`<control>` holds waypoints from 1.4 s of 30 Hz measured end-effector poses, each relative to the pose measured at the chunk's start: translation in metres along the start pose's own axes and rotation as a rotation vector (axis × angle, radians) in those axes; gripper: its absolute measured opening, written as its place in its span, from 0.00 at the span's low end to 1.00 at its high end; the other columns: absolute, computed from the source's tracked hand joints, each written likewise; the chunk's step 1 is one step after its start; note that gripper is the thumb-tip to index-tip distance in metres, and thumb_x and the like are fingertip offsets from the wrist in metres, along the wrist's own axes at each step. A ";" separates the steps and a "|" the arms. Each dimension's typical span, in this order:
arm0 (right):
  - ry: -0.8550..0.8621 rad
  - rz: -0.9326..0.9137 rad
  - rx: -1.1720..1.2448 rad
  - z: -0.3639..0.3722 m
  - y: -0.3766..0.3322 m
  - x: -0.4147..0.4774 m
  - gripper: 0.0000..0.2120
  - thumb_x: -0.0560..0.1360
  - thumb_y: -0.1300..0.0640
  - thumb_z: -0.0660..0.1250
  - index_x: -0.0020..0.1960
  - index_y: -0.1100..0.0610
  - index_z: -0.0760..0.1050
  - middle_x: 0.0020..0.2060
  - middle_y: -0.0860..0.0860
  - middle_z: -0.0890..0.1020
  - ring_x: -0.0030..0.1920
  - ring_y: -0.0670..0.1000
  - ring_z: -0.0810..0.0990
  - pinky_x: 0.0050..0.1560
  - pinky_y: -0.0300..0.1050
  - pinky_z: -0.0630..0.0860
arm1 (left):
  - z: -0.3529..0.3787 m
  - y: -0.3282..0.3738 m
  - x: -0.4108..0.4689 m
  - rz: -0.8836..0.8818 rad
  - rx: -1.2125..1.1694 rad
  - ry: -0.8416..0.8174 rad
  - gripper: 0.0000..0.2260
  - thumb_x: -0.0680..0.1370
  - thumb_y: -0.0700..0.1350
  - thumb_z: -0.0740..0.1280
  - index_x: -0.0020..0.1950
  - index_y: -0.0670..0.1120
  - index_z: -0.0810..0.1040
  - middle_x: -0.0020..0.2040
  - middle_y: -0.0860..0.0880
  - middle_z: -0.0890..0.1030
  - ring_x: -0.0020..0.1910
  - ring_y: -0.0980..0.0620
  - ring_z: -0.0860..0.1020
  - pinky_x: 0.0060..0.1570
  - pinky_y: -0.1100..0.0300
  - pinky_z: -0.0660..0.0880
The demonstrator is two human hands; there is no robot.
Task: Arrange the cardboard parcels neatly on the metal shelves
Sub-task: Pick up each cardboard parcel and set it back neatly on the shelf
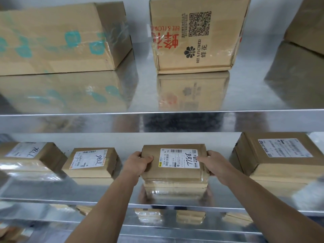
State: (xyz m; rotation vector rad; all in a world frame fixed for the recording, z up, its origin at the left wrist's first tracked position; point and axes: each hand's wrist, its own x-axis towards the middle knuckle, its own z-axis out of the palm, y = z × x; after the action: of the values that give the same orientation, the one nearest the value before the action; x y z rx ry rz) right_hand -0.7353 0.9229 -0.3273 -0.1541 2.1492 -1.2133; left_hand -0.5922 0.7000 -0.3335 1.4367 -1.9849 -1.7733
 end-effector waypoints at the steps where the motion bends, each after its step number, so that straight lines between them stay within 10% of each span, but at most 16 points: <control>1: -0.010 0.010 0.003 -0.001 0.000 0.001 0.06 0.81 0.55 0.67 0.56 0.56 0.77 0.49 0.52 0.85 0.50 0.56 0.83 0.48 0.49 0.78 | -0.001 0.001 -0.001 -0.003 -0.003 -0.002 0.11 0.78 0.45 0.73 0.59 0.44 0.78 0.53 0.45 0.84 0.53 0.43 0.82 0.57 0.46 0.81; 7: -0.048 0.038 -0.007 -0.009 -0.003 0.000 0.10 0.82 0.51 0.66 0.61 0.52 0.77 0.53 0.48 0.85 0.54 0.53 0.83 0.57 0.52 0.80 | -0.006 0.007 -0.009 0.023 -0.019 -0.039 0.13 0.80 0.46 0.71 0.62 0.44 0.77 0.55 0.46 0.83 0.48 0.50 0.80 0.44 0.57 0.76; 15: -0.082 -0.019 0.265 -0.021 -0.013 -0.013 0.16 0.81 0.40 0.65 0.67 0.45 0.75 0.57 0.48 0.85 0.59 0.55 0.83 0.67 0.61 0.75 | -0.014 0.025 -0.018 0.066 -0.159 -0.048 0.17 0.80 0.58 0.64 0.61 0.48 0.78 0.57 0.47 0.82 0.56 0.47 0.80 0.62 0.46 0.76; 20: -0.099 -0.036 0.399 -0.026 -0.018 -0.023 0.16 0.83 0.40 0.62 0.64 0.50 0.72 0.58 0.55 0.82 0.59 0.59 0.82 0.64 0.61 0.76 | -0.013 0.031 -0.026 0.068 -0.260 -0.039 0.12 0.83 0.55 0.62 0.51 0.49 0.79 0.47 0.48 0.82 0.49 0.46 0.81 0.60 0.47 0.77; 27: -0.108 -0.005 0.339 -0.025 -0.010 -0.015 0.28 0.77 0.33 0.66 0.67 0.52 0.76 0.56 0.54 0.85 0.54 0.57 0.87 0.58 0.61 0.82 | -0.014 0.025 -0.025 0.015 -0.220 -0.035 0.19 0.81 0.63 0.62 0.63 0.52 0.79 0.59 0.48 0.83 0.57 0.45 0.81 0.59 0.45 0.79; 42: -0.073 0.027 0.307 -0.023 -0.005 -0.024 0.17 0.82 0.43 0.65 0.67 0.49 0.72 0.56 0.53 0.84 0.52 0.56 0.85 0.44 0.55 0.83 | -0.001 0.014 -0.036 -0.011 -0.187 -0.058 0.13 0.82 0.55 0.66 0.58 0.47 0.80 0.55 0.47 0.83 0.54 0.46 0.80 0.60 0.46 0.77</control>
State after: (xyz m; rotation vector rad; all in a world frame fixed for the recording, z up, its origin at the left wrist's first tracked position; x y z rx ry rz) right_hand -0.7312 0.9467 -0.3033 -0.0355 1.8700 -1.4805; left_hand -0.5797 0.7216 -0.3044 1.3551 -1.7843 -1.9666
